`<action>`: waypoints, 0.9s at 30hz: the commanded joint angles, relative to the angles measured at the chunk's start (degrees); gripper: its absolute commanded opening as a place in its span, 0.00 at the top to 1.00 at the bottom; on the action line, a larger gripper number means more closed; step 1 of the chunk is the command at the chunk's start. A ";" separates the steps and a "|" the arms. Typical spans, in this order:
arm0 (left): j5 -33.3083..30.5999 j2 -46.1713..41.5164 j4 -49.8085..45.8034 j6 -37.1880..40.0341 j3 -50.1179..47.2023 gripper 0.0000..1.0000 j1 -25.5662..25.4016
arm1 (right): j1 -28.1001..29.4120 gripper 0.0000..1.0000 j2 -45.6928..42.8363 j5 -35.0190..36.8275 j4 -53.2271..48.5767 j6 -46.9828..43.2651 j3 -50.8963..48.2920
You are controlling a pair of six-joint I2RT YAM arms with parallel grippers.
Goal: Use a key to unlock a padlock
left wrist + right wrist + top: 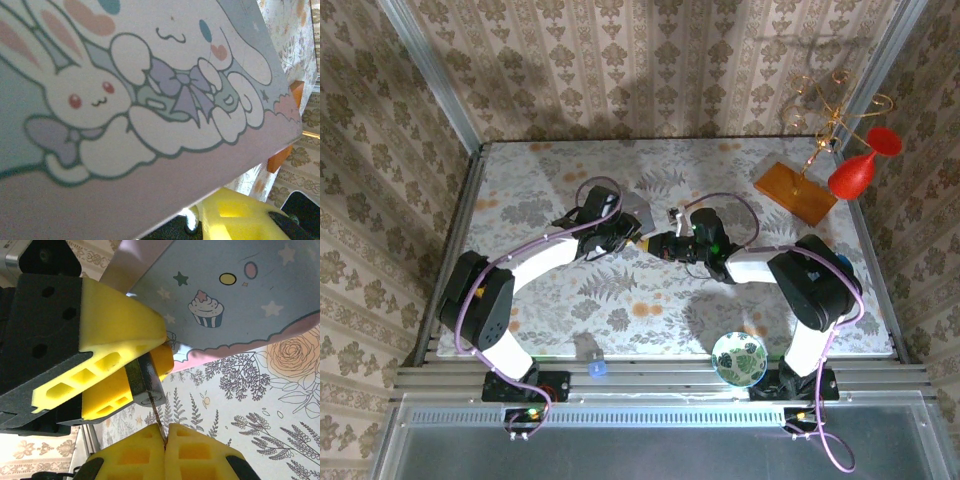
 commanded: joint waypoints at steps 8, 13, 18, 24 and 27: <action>16.70 -0.31 -0.18 1.58 0.50 1.00 -4.78 | -2.74 1.00 -0.83 -4.14 9.50 -1.25 8.19; 17.13 -0.48 -1.66 2.69 1.02 1.00 -4.77 | -2.97 1.00 -1.17 -6.14 1.10 -6.02 12.13; 18.00 -0.18 -3.00 3.83 1.30 1.00 -4.66 | -2.97 1.00 -1.07 -7.08 -7.71 -8.77 16.43; 18.53 -0.79 -4.97 4.73 0.62 1.00 -3.79 | -3.31 1.00 -4.47 -4.54 -16.96 -13.43 17.76; 18.54 -0.86 -5.83 5.69 1.33 1.00 -3.61 | -3.67 1.00 -5.29 -4.67 -18.63 -13.72 18.47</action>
